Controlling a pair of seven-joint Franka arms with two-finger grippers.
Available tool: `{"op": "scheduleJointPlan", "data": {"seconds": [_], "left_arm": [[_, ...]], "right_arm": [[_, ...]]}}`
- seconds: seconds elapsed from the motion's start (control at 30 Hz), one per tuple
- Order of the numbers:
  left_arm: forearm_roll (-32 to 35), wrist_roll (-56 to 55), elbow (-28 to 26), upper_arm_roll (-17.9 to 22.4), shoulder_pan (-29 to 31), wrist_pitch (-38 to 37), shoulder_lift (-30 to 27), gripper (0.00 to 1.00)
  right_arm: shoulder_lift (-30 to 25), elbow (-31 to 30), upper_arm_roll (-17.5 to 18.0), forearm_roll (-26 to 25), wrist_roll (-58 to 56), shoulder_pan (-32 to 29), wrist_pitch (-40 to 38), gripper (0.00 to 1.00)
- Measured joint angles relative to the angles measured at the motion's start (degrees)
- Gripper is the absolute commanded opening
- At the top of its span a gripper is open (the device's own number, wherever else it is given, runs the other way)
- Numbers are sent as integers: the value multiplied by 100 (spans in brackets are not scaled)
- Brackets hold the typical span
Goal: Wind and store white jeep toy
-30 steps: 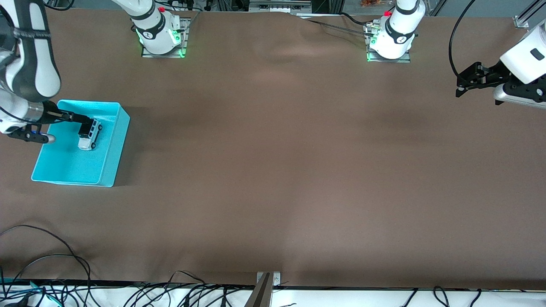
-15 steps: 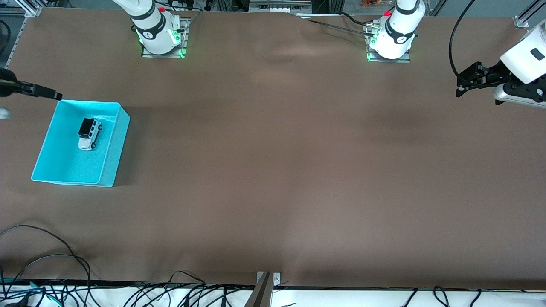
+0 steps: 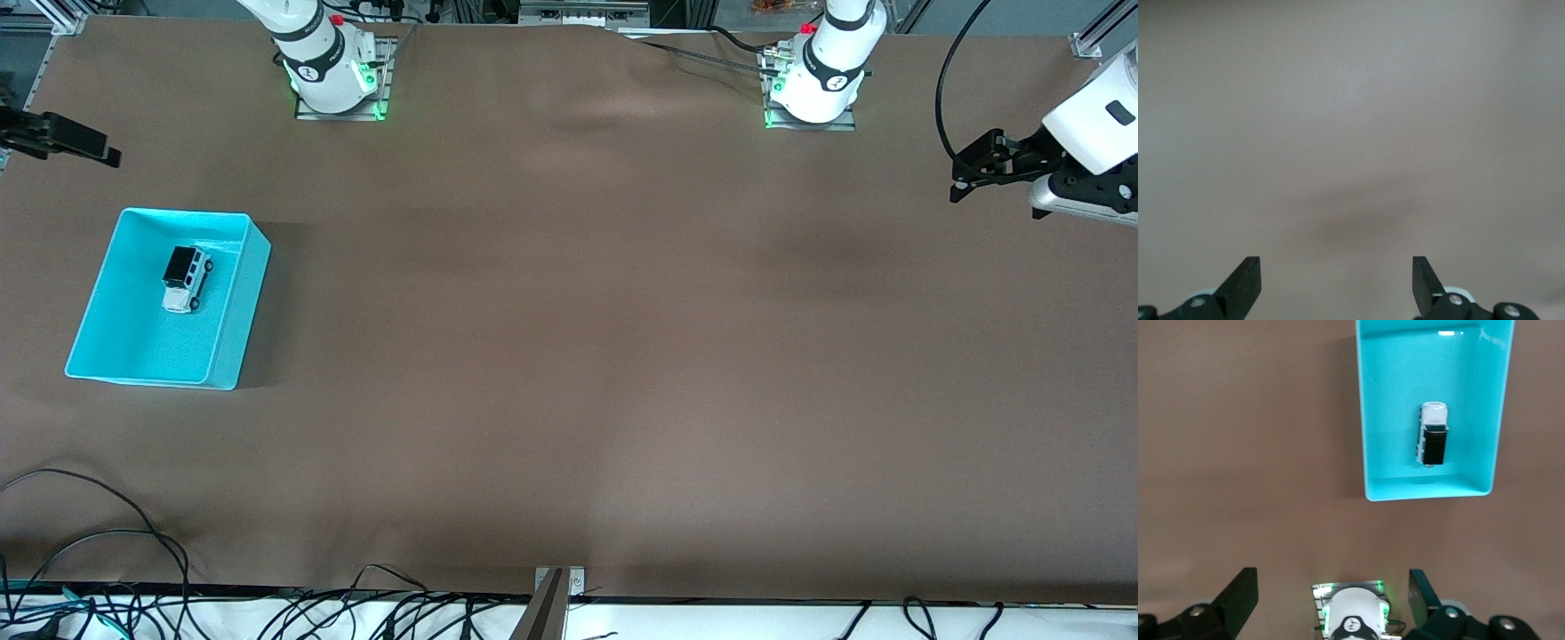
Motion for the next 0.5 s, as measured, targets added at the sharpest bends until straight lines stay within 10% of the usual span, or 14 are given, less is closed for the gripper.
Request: {"op": "scheduleJointPlan", "data": {"seconds": [0.5], "left_arm": [[0,0,0,-2,-2,0,0,100]], "right_arm": [[32,-46,641,0,529,-74,502,100]]}}
